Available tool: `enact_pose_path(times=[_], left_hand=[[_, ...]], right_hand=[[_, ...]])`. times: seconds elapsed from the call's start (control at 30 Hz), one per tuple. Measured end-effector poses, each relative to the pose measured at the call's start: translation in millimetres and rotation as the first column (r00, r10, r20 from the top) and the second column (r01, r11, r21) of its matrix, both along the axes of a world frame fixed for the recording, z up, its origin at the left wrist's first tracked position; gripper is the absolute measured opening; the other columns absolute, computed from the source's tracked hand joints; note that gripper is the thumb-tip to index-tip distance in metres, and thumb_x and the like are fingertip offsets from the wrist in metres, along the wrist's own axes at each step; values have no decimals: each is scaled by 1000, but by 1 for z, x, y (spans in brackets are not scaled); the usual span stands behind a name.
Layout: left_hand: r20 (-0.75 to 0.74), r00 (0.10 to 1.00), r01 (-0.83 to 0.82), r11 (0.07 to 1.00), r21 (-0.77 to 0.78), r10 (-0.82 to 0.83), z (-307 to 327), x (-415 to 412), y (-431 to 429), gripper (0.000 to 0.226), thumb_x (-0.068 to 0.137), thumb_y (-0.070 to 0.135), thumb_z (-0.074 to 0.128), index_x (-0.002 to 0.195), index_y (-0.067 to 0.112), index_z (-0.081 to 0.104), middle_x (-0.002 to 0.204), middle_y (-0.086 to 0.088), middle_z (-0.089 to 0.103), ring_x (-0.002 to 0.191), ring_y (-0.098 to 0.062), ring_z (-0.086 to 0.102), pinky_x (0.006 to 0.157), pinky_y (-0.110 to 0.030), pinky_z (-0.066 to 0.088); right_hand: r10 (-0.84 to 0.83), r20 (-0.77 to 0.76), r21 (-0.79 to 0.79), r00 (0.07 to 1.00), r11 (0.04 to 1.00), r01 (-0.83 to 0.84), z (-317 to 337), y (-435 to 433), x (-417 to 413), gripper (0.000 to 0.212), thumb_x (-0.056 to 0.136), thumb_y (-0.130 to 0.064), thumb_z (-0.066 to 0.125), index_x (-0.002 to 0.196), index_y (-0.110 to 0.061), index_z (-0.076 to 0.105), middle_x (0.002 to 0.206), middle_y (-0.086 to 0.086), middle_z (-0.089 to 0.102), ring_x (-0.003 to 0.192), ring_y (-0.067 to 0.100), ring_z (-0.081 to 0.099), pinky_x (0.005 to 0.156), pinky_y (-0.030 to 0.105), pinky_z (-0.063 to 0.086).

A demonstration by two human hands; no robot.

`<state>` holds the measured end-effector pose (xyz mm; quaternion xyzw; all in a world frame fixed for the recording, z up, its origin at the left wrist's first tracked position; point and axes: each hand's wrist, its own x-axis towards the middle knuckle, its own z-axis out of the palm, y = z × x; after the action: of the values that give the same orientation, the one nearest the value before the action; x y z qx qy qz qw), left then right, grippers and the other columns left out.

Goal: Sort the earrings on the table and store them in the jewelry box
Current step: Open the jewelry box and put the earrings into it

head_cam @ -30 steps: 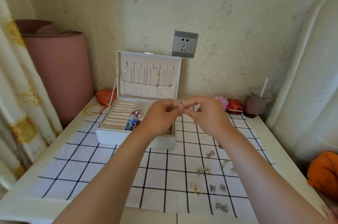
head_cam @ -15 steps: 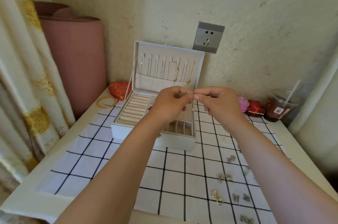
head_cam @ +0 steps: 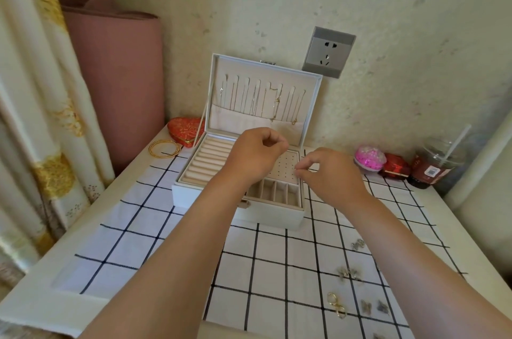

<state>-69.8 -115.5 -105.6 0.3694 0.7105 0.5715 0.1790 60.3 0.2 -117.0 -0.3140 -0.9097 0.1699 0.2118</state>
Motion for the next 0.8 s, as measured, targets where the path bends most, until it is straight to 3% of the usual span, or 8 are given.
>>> enact_pose_path(times=[0.17, 0.3, 0.43, 0.53, 0.6, 0.8], left_hand=[[-11, 1000, 21, 999, -26, -22, -5, 6, 5, 6, 89, 28, 68, 83, 30, 70, 85, 7, 69, 76, -11, 63, 80, -33, 55], [-32, 999, 12, 999, -44, -14, -6, 7, 5, 5, 89, 27, 68, 85, 28, 71, 86, 7, 71, 74, -8, 62, 78, -31, 54], [-54, 998, -15, 998, -56, 12, -5, 5, 3, 13, 91, 25, 66, 80, 29, 69, 84, 10, 71, 70, -4, 60, 74, -25, 51], [-37, 999, -11, 999, -49, 9, -4, 7, 2, 16, 91, 25, 66, 76, 29, 70, 85, 8, 73, 71, -6, 61, 77, -28, 52], [3, 1000, 10, 1000, -30, -10, -3, 10, 2, 15, 91, 25, 66, 76, 28, 71, 85, 5, 74, 69, -9, 61, 77, -31, 54], [163, 986, 39, 998, 39, -45, 3, 18, 1, 10, 94, 26, 65, 88, 24, 72, 77, 10, 71, 59, -3, 60, 58, -18, 49]], right_hand=[[28, 24, 59, 999, 998, -29, -3, -2, -4, 9, 85, -26, 71, 79, -32, 75, 92, -14, 67, 88, 9, 60, 76, 34, 52], [50, 58, 94, 997, 994, -55, -2, -3, -4, 12, 86, -26, 68, 79, -31, 75, 93, -11, 64, 88, 10, 59, 73, 34, 51], [129, 89, 1, 988, 992, -130, -1, 4, -2, 14, 87, -29, 68, 76, -34, 73, 94, -14, 63, 91, 7, 60, 79, 35, 51], [101, -62, -91, 993, 990, -106, 0, 8, 0, 14, 92, -25, 65, 91, -36, 74, 96, -18, 66, 90, -3, 60, 83, 28, 49], [73, -203, -189, 976, 976, -112, 6, 6, 1, 15, 91, -20, 68, 100, -29, 76, 92, -19, 67, 73, -13, 57, 77, 23, 47], [82, -445, -374, 892, 888, -268, 27, -13, 8, 22, 83, -12, 79, 84, -33, 76, 82, -11, 75, 47, 3, 52, 52, 19, 48]])
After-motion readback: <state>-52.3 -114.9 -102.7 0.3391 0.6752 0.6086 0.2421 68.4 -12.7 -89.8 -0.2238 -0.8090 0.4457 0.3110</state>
